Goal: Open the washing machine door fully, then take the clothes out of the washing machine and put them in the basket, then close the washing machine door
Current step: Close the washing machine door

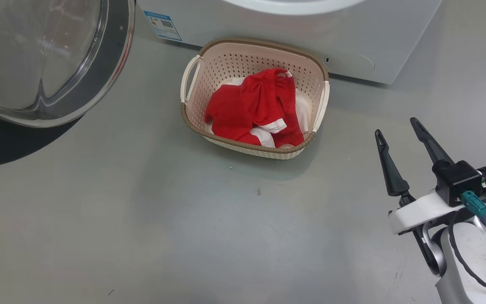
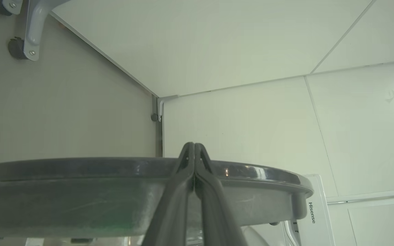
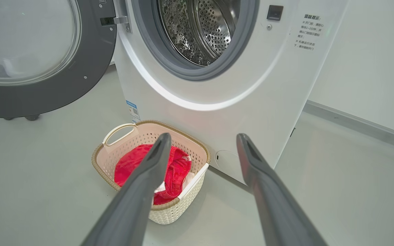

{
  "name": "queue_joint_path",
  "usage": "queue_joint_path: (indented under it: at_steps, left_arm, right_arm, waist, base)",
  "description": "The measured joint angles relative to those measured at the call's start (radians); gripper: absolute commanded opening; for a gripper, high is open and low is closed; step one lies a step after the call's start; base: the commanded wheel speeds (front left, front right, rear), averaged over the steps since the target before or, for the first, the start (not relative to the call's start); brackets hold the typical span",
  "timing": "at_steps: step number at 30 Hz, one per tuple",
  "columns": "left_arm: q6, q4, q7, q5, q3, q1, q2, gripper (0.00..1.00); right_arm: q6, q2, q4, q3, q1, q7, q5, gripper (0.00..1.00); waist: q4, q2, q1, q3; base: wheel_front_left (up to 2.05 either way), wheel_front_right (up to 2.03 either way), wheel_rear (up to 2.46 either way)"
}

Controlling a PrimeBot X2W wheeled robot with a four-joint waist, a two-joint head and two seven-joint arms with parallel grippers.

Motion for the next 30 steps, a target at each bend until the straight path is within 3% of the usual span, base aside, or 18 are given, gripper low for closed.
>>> queue_joint_path:
  at_steps: [13,30]
  left_arm:
    - [-0.019,0.061,0.086,0.002,-0.043,-0.025,0.045,0.0]
    - [-0.088,0.095,0.274,-0.053,-0.064,-0.03,0.055,0.0]
  right_arm:
    - [0.0,-0.003,0.001,-0.001,-0.006,0.0,0.0,1.0]
    - [-0.001,-0.011,0.009,-0.009,-0.011,0.0,0.0,1.0]
  waist:
    - [0.007,0.0,0.0,0.009]
    - [0.029,0.0,0.0,-0.003]
  base:
    - [0.0,0.0,0.0]
    - [0.0,0.0,0.0]
